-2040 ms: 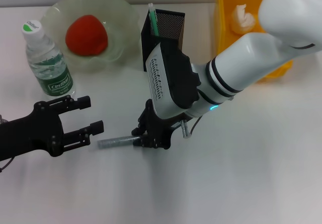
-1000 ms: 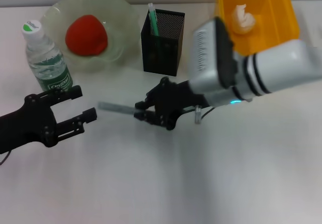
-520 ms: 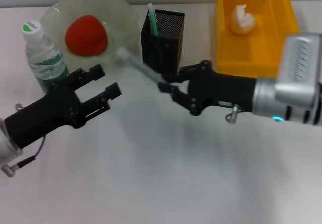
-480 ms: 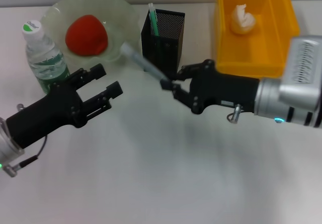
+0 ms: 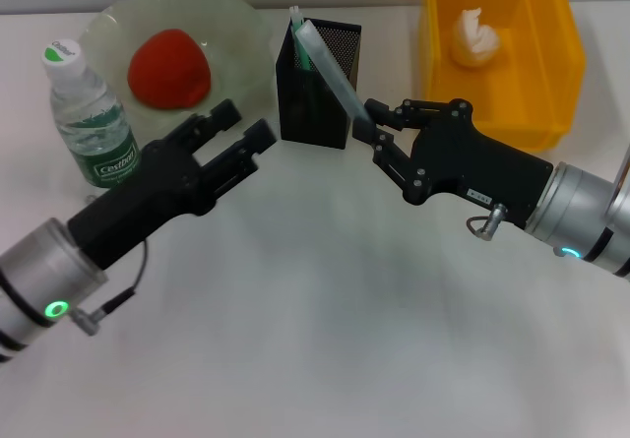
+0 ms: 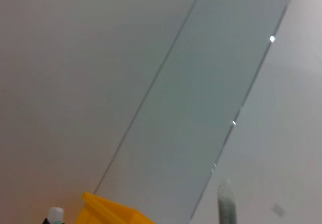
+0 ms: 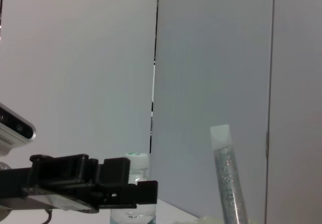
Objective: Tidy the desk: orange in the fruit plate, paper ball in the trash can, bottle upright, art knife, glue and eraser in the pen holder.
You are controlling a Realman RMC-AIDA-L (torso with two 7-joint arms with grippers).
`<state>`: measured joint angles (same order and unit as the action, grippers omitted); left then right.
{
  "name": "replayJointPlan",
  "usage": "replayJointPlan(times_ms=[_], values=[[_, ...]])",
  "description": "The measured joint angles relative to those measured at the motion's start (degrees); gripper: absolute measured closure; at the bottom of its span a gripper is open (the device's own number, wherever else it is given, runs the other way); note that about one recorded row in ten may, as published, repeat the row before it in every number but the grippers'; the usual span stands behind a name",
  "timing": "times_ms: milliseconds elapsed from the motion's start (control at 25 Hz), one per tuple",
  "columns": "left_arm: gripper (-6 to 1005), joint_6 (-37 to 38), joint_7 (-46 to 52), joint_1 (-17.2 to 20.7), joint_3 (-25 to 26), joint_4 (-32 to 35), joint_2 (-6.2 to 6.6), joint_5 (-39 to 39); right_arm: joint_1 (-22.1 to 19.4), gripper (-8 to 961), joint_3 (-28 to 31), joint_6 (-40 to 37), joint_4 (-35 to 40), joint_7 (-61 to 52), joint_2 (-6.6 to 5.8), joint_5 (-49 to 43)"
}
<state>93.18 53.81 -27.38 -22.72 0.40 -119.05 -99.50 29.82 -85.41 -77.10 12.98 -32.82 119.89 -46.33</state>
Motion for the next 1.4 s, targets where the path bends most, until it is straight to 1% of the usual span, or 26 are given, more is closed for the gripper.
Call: replayJointPlan(times_ms=[80, 120, 240, 280, 440, 480, 600, 880, 1400], values=[[291, -2.1, -0.1, -1.2, 0.9, -3.3, -0.12, 2.3, 0.3, 794, -0.1, -0.1, -0.7, 0.0, 0.0, 0.3], [291, -2.1, -0.1, -1.2, 0.9, -3.3, -0.12, 2.3, 0.3, 794, -0.2, -0.1, -0.8, 0.0, 0.0, 0.4], [291, -4.2, -0.1, -2.2, 3.0, -5.7, -0.15, 3.0, 0.4, 794, -0.9, -0.2, -1.0, -0.3, 0.0, 0.7], [291, -5.4, 0.0, -3.2, 3.9, -7.0, -0.14, 3.1, 0.7, 794, -1.2, -0.1, -1.0, -0.7, -0.01, 0.8], [291, -7.3, 0.2, -4.4, 5.3, -8.9, -0.13, 3.1, 1.2, 795, -1.9, 0.2, -1.1, -1.6, -0.01, 0.9], [291, -8.5, 0.3, -5.0, 6.7, -9.9, -0.13, 3.0, 1.5, 795, -2.3, 0.4, -1.2, -1.7, -0.01, 0.9], [291, -9.1, 0.2, -5.4, 7.5, -10.5, -0.12, 2.9, 1.7, 795, -2.6, 0.9, -1.3, -1.7, -0.01, 0.9], [292, -9.2, -0.1, -6.8, 7.5, -11.5, -0.12, 2.8, 2.6, 796, -3.1, 2.6, -1.5, -2.7, -0.01, 0.9], [295, -9.2, -0.9, -7.7, 7.4, -12.3, -0.12, 2.7, 3.8, 797, -3.1, 3.5, -2.1, -3.1, -0.01, 1.0]])
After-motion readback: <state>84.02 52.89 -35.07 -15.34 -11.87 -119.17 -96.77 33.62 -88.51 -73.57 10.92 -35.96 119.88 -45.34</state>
